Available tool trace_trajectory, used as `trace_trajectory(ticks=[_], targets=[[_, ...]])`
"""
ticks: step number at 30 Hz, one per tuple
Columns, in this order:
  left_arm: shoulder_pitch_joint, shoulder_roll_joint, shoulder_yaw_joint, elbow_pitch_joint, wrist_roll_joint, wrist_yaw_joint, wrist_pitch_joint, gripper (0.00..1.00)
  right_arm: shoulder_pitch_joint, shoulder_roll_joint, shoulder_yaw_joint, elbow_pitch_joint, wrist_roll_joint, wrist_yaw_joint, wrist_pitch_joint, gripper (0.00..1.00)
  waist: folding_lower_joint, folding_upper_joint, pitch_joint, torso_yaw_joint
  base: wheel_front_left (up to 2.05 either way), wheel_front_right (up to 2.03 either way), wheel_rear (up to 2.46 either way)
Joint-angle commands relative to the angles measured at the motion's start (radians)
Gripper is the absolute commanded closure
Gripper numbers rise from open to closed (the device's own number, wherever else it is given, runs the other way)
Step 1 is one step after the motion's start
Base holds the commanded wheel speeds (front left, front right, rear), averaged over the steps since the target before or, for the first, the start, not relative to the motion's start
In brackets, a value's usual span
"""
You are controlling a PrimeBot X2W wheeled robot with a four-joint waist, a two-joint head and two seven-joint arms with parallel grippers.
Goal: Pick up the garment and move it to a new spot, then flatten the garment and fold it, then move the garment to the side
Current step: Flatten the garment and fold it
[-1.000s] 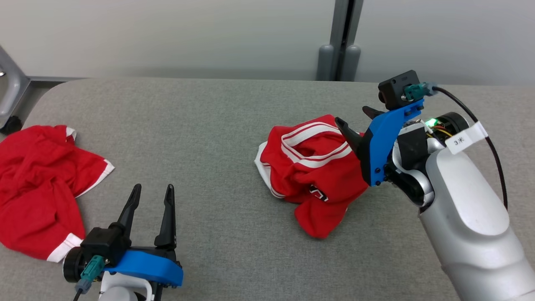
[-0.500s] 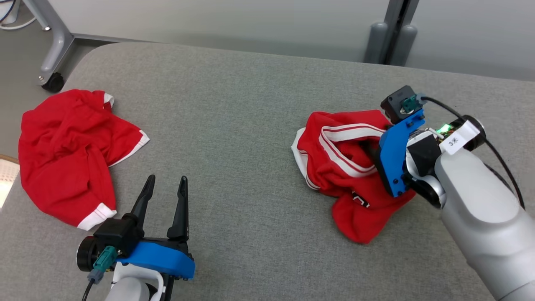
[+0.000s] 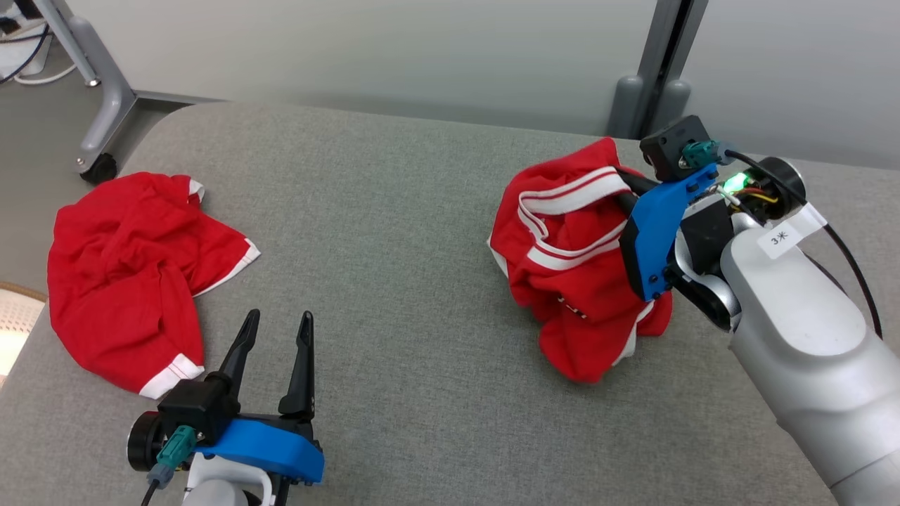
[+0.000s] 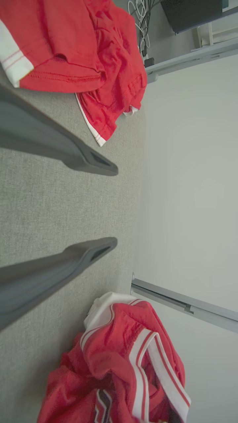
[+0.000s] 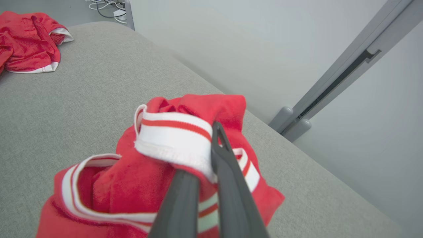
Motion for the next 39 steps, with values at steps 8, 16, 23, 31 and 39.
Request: trace_trajectory(ticks=[8, 16, 23, 31, 39], targets=[[0.032, 0.016, 0.008, -0.02, 0.003, 0.01, -0.005, 0.0, -0.023, 0.007, -0.033, -0.233, 0.004, 0.0, -0.057, 1.0, 0.0, 0.0, -0.069, -0.042, 0.0, 0.0, 0.0], [0.029, 0.02, 0.013, -0.033, -0.005, 0.017, -0.005, 0.0, -0.117, 0.094, -0.02, -0.35, 0.03, 0.0, -0.124, 1.0, 0.0, 0.0, -0.054, -0.058, 0.0, 0.0, 0.0], [0.021, 0.017, 0.007, -0.038, -0.007, 0.018, -0.005, 0.0, -0.079, 0.106, -0.046, -0.325, 0.06, 0.0, -0.18, 1.0, 0.0, 0.0, -0.045, -0.071, 0.0, 0.0, 0.0], [0.005, 0.021, 0.0, -0.041, -0.007, 0.014, -0.005, 0.0, 0.142, -0.017, -0.077, -0.157, 0.081, 0.0, -0.171, 1.0, 0.0, 0.0, -0.017, -0.089, 0.0, 0.0, 0.0], [-0.021, 0.022, -0.009, -0.039, -0.004, 0.011, -0.005, 0.0, 0.207, -0.068, -0.149, 0.053, 0.021, 0.0, -0.239, 1.0, 0.0, 0.0, 0.011, -0.095, 0.0, 0.0, 0.0]])
